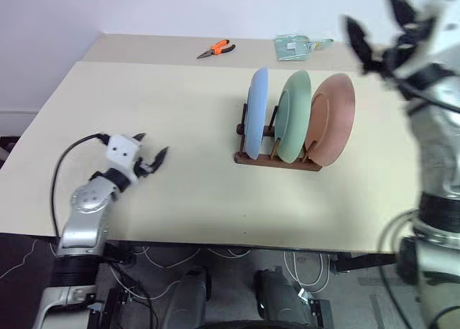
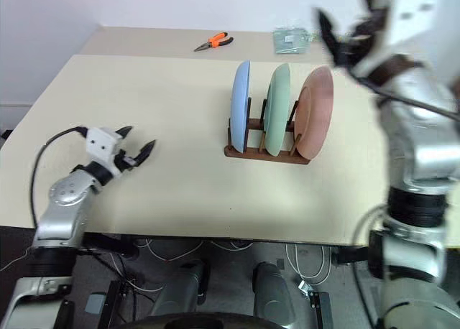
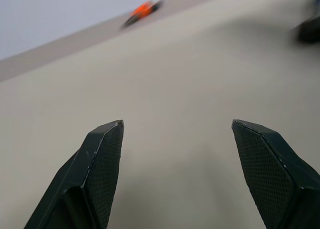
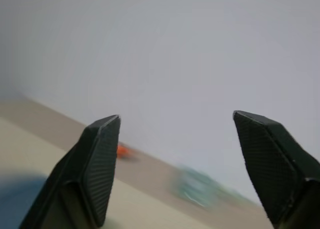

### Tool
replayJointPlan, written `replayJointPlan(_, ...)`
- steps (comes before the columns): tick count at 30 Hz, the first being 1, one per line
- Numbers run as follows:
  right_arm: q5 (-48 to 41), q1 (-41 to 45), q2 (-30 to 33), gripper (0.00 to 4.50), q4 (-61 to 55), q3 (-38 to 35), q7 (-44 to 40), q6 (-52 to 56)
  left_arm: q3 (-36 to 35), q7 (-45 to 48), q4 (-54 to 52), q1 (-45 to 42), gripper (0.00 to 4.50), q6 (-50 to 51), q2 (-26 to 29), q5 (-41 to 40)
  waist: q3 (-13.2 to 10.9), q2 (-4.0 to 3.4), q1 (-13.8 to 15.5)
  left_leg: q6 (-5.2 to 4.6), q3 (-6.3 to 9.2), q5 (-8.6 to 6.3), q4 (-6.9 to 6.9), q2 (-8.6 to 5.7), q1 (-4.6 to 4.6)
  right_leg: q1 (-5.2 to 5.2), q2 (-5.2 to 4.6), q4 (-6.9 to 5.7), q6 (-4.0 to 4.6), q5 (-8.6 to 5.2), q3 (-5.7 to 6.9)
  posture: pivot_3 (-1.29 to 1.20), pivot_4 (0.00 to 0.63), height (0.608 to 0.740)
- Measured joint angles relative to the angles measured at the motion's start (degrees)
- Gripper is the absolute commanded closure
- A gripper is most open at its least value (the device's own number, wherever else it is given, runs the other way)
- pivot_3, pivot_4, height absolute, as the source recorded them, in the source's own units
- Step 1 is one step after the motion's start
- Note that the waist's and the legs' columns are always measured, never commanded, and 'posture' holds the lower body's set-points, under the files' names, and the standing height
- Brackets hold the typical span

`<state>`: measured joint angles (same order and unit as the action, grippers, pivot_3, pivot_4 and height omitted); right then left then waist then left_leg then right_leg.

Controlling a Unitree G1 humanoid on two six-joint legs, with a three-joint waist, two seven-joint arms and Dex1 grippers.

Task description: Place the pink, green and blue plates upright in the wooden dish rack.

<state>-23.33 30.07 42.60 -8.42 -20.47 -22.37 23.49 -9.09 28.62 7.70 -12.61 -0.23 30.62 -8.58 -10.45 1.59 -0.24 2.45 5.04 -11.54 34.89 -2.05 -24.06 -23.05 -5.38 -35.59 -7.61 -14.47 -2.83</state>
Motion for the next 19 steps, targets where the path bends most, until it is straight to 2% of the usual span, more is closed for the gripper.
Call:
replayJointPlan(4,0.3,-15.4,0.5,0.87,4.3,-1.1,-7.6,-1.1,0.3,0.0,2.7,0.7,0.95,-2.8,0.4,1.9,-0.1,-0.31,-0.9,-0.01,-0.2,0.0,0.08,-0.01,0.0,-0.06,-0.06,-0.06,-0.01,0.01,-0.14,0.0,0.15,0.732)
replayJointPlan(7,0.5,-21.5,-0.2,0.87,5.0,-0.8,-11.2,-2.8,0.7,0.0,2.7,1.6,0.95,-3.3,0.4,2.4,-0.1,-0.46,-1.2,-0.01,-0.25,0.0,0.16,0.0,0.09,-0.05,-0.06,-0.21,0.01,0.0,-0.2,0.0,0.15,0.732)
replayJointPlan(11,2.8,-25.2,-0.8,0.87,5.9,1.1,-13.2,-5.8,1.0,0.4,2.3,3.7,0.95,-3.2,0.4,2.4,-0.1,-0.45,-1.0,-0.01,-0.24,0.0,0.2,0.0,0.16,0.03,-0.06,-0.24,0.2,-0.11,-0.2,0.0,0.15,0.732)
replayJointPlan(19,4.7,-22.8,-2.1,0.87,8.0,3.9,-14.1,-8.8,1.5,1.1,-2.3,5.7,0.95,-1.2,-0.5,1.8,-0.1,-0.45,-0.5,0.0,-0.2,-0.01,0.22,-0.02,0.13,0.07,-0.1,-0.14,0.18,-0.1,-0.17,0.0,0.15,0.732)
